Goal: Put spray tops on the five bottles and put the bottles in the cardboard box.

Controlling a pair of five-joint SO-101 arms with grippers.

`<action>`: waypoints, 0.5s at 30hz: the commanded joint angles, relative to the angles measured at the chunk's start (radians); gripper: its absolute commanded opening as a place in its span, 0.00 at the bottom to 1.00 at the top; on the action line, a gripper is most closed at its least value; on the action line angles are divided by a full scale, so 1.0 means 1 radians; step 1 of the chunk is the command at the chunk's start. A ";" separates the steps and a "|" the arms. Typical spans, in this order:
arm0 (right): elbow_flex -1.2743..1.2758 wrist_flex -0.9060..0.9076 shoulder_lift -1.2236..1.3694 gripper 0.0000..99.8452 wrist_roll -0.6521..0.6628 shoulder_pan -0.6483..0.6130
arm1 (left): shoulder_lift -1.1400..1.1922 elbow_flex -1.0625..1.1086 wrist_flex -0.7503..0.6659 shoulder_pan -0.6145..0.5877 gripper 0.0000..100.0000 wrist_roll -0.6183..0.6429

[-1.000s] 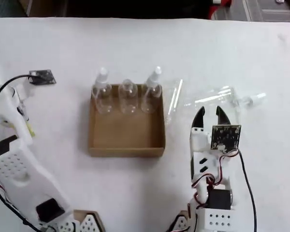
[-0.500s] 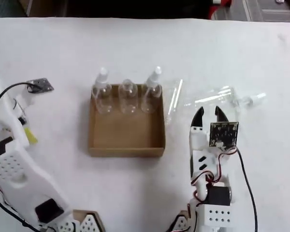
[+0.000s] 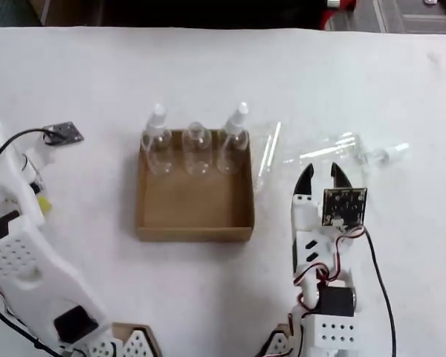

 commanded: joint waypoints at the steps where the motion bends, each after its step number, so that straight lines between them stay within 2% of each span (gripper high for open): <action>1: 0.011 -0.019 0.007 0.13 0.014 -0.004 | -0.016 -0.064 -0.006 -0.007 0.04 0.020; 5: 0.011 -0.019 0.007 0.13 0.014 -0.002 | -0.018 -0.183 0.026 -0.016 0.02 0.204; 7: 0.011 -0.019 0.007 0.13 0.014 -0.002 | -0.018 -0.258 0.140 -0.012 0.02 0.278; 10: 0.011 -0.019 0.007 0.13 0.014 -0.002 | -0.018 -0.394 0.382 0.024 0.02 0.292; 15: 0.011 -0.019 0.007 0.13 0.014 -0.001 | -0.128 -0.459 0.371 0.035 0.02 0.445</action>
